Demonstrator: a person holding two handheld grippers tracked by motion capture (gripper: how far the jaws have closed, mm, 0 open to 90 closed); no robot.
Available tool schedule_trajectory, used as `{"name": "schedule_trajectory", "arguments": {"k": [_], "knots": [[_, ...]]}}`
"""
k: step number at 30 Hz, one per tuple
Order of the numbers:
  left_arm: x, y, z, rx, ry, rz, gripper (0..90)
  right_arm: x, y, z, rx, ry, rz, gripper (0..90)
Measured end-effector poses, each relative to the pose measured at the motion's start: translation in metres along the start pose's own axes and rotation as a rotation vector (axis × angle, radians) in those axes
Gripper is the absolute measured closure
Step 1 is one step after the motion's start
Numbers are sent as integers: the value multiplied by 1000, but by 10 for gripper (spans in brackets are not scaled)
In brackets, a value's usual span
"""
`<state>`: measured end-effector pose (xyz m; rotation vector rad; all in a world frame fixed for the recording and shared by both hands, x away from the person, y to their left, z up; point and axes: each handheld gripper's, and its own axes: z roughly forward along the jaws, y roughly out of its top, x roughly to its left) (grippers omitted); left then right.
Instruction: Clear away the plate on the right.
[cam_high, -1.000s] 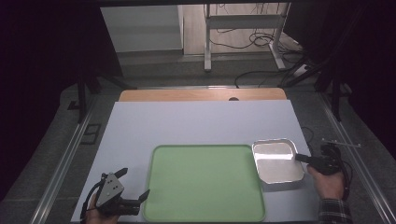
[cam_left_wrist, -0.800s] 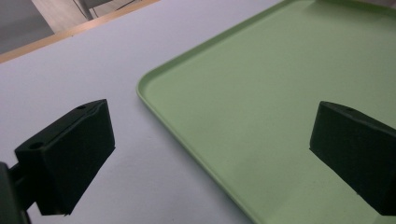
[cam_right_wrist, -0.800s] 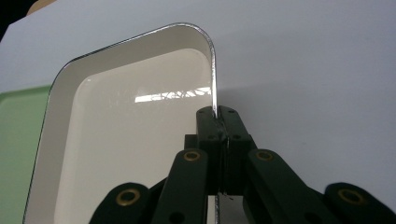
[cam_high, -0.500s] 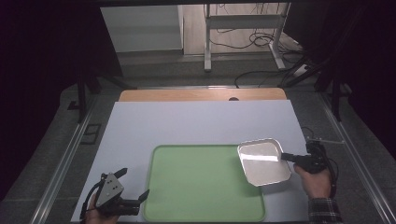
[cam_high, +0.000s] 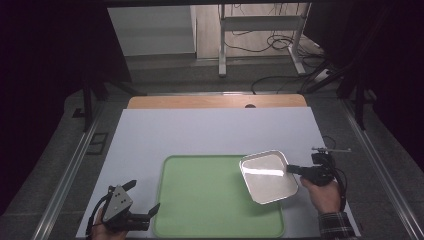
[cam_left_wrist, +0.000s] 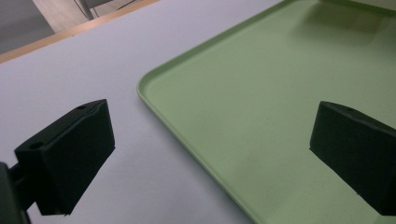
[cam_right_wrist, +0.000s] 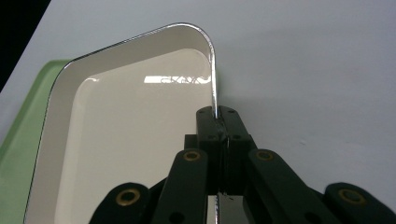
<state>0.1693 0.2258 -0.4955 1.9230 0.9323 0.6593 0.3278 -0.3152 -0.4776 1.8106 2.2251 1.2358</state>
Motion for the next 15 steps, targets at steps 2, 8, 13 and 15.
{"name": "schedule_trajectory", "arguments": {"k": [2, 8, 13, 15], "knots": [[0, 0, 0, 1, 0, 0, 0, 4, 0, 3, 5, 7, -4, 889], [0, 0, 0, 2, 1, 0, 0, 14, -1, 10, 9, 25, -9, 889], [0, 0, 0, 4, 2, 2, 0, 23, -3, 17, 11, 46, -10, 889], [0, 0, 0, 4, 2, 2, 0, 28, -3, 21, 17, 51, -16, 888]]}}
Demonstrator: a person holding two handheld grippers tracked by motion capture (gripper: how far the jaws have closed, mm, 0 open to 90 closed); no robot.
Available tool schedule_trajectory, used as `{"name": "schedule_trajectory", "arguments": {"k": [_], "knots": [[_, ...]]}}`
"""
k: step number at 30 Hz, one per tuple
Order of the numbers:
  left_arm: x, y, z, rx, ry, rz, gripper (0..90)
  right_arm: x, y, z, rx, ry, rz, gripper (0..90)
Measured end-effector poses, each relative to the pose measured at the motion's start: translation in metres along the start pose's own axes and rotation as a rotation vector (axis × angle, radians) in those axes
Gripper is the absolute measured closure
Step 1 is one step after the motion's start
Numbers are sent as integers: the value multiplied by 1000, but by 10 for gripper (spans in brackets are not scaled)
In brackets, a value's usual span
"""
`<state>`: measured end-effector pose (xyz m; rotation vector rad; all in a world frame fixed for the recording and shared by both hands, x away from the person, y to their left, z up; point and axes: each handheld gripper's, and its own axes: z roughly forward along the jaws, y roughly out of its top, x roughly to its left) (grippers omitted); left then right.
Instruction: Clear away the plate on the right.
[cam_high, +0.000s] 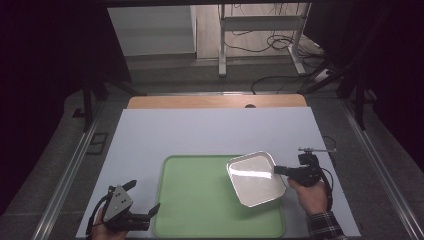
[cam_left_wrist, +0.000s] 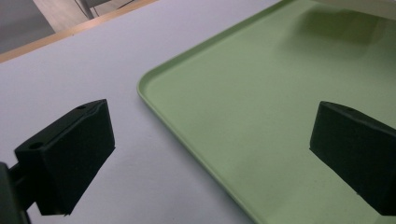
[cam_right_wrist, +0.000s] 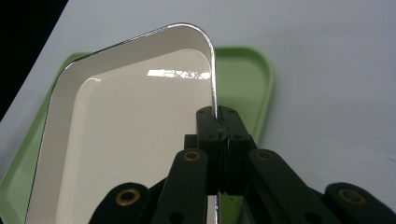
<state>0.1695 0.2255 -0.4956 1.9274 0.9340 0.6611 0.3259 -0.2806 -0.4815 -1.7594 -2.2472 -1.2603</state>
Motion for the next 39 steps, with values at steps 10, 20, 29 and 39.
{"name": "schedule_trajectory", "arguments": {"k": [10, 20, 29, 39], "knots": [[0, 0, 1, 3, 2, 1, 0, 21, -3, 22, 18, 12, -24, 874], [0, 0, 1, 4, 0, 2, 0, 37, 0, 49, 43, 2, -39, 891], [0, 0, 0, 2, -2, 0, 0, 45, 3, 71, 46, -1, -18, 891], [0, -1, 0, 3, -5, 0, 0, 49, 1, 88, 52, -66, -20, 884]]}}
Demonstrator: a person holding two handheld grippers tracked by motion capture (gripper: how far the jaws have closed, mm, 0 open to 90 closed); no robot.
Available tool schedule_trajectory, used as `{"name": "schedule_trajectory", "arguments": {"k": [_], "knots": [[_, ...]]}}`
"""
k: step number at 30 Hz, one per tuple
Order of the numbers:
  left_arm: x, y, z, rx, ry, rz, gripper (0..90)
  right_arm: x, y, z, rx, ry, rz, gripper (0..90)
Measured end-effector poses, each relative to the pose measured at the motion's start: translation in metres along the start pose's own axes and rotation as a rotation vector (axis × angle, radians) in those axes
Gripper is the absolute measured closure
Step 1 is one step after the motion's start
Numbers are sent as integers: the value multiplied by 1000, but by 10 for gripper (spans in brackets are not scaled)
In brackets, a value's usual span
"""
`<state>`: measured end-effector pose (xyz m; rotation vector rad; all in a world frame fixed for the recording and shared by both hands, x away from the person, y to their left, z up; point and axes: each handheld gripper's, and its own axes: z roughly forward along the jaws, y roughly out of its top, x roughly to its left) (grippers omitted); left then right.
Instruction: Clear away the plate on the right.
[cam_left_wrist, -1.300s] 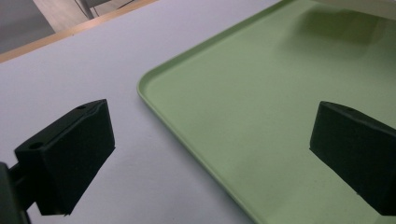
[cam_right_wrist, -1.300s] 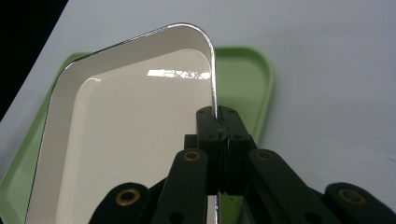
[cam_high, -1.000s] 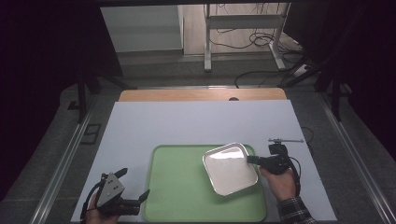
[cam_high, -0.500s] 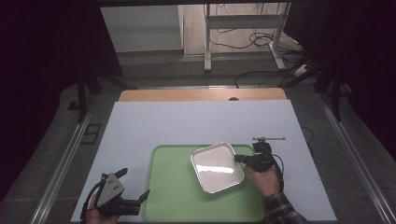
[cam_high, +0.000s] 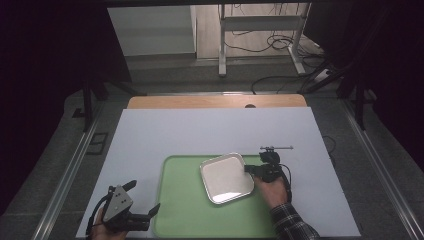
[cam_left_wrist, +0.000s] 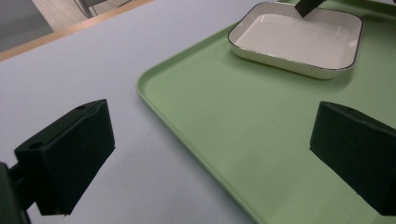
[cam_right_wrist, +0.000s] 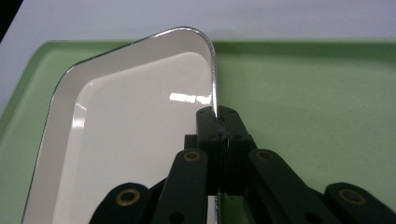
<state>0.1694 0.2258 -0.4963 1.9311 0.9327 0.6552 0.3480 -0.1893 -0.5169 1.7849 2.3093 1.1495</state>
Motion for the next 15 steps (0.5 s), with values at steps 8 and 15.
{"name": "schedule_trajectory", "arguments": {"k": [8, 15], "knots": [[0, 0, -1, -4, 2, -1, 0, 2, 6, -16, -52, 16, -120, 725], [0, 0, -1, -3, 2, -1, 0, 17, 0, -35, -62, 68, -291, 830]]}}
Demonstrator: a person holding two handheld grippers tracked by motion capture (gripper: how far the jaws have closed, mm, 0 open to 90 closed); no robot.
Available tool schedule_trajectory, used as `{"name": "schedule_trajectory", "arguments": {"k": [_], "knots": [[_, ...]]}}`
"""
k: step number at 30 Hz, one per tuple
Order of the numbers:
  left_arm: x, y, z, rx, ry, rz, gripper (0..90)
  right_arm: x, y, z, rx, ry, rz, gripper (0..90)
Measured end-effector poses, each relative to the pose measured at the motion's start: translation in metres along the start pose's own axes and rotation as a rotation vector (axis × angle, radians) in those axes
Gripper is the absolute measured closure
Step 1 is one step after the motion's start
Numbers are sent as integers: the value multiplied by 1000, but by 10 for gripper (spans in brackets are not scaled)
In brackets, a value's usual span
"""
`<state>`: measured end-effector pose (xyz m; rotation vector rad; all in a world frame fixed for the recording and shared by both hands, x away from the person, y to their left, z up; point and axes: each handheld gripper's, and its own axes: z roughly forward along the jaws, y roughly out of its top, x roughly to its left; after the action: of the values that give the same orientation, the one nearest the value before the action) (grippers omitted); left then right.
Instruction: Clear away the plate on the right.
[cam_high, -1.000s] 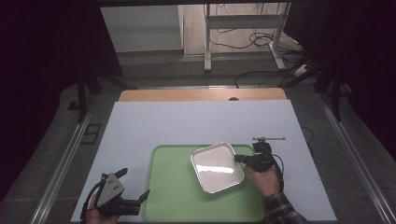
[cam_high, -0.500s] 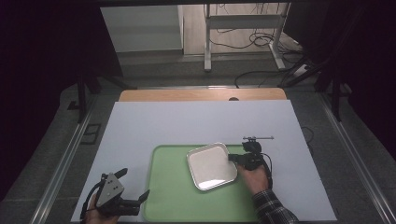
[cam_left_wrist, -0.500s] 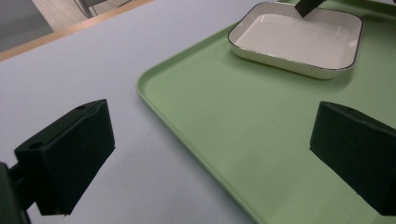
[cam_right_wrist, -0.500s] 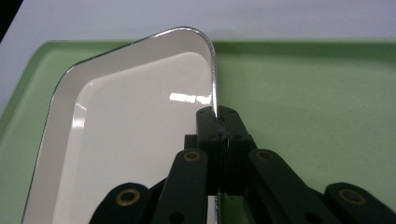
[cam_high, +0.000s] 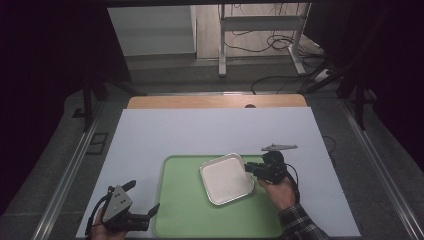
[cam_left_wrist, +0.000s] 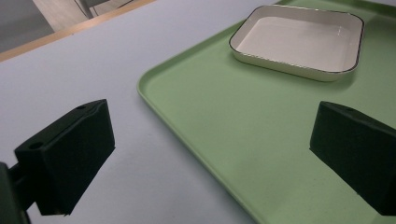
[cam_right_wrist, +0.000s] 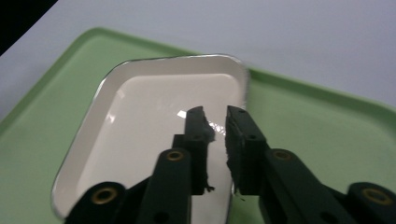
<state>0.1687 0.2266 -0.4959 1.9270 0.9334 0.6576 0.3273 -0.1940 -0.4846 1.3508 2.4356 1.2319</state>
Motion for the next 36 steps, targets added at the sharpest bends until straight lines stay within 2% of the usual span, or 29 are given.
{"name": "schedule_trajectory", "arguments": {"k": [1, 2, 4, 6, 8, 9, 12, 16, 17, 19, 20, 21, 25, 33, 36], "knots": [[0, 0, 0, 0, 1, 1, 0, 7, -2, -2, 11, 32, -40, 875], [0, 0, 0, 0, 1, 1, 0, 9, -3, -3, 20, 42, -52, 892], [0, 0, 0, 0, 1, 1, 0, 16, -7, -4, 35, 76, -80, 898], [0, 0, 0, 0, 1, 1, 0, 19, -9, -4, 42, 87, -94, 898], [0, 0, 0, 0, 1, 1, 0, 30, -15, -5, 71, 119, -126, 899], [0, 0, 0, 0, 1, 1, 0, 30, -15, -5, 71, 119, -126, 899], [0, 0, 0, 0, 1, 2, 0, 43, -23, -5, 118, 141, -165, 899], [0, 0, 0, 1, 0, 2, 0, 52, -30, -1, 160, 159, -187, 899], [-1, 0, 0, 2, 0, 4, 0, 61, -35, 1, 198, 162, -218, 899], [-1, 0, 0, 2, 0, 4, 0, 67, -39, 4, 222, 147, -253, 899], [-1, 0, 0, 2, 0, 4, 0, 67, -39, 4, 222, 147, -253, 899], [-1, 0, 0, 1, 0, 4, 0, 69, -41, 8, 246, 141, -272, 899], [-1, 0, 0, 2, -1, 5, 0, 68, -44, 13, 289, 130, -282, 899], [-1, 0, 1, 5, -1, 8, 0, 70, -41, 20, 278, 158, -281, 899], [-1, 0, 1, 6, 0, 8, 0, 75, -39, 27, 264, 169, -296, 899]]}}
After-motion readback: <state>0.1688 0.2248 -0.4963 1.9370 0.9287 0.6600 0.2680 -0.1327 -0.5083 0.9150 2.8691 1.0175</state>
